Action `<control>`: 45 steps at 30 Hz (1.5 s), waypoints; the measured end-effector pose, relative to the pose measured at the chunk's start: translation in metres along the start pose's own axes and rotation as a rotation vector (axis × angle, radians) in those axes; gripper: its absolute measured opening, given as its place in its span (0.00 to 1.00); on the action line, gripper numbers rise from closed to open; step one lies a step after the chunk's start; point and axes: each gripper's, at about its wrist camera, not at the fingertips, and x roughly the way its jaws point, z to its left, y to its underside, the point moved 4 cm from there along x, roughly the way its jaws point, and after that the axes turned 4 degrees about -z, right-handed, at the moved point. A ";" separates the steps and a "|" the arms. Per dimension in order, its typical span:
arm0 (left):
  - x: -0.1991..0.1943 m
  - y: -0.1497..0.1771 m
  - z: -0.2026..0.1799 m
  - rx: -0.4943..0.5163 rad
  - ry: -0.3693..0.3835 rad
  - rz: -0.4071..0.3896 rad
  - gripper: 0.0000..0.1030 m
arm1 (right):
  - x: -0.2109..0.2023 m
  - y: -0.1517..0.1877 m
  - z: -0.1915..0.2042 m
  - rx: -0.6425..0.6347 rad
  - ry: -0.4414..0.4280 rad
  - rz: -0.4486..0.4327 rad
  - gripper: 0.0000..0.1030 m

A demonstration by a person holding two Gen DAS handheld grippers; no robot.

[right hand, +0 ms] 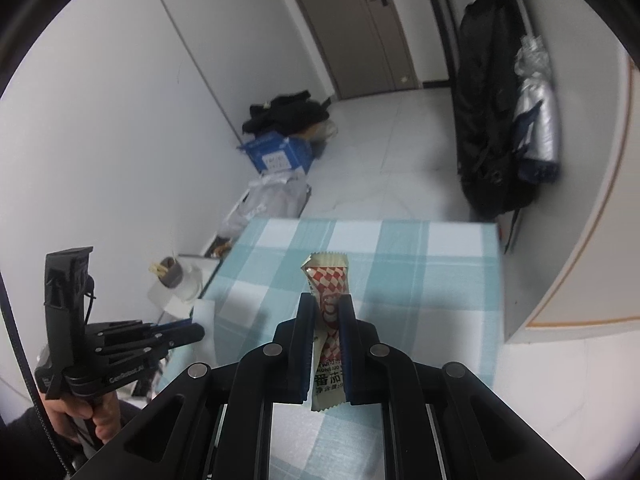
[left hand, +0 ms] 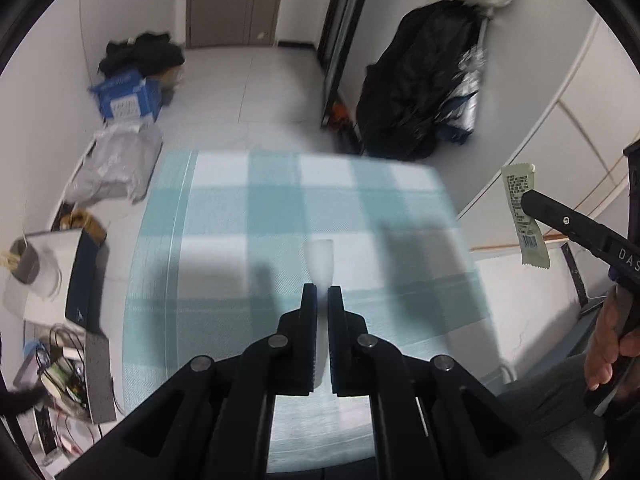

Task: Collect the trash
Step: 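Carry the foam strip and snack wrapper over the white trash bin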

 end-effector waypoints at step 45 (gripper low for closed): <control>0.096 0.115 -0.385 0.704 0.450 0.608 0.01 | -0.213 0.304 -0.242 0.610 0.409 0.014 0.10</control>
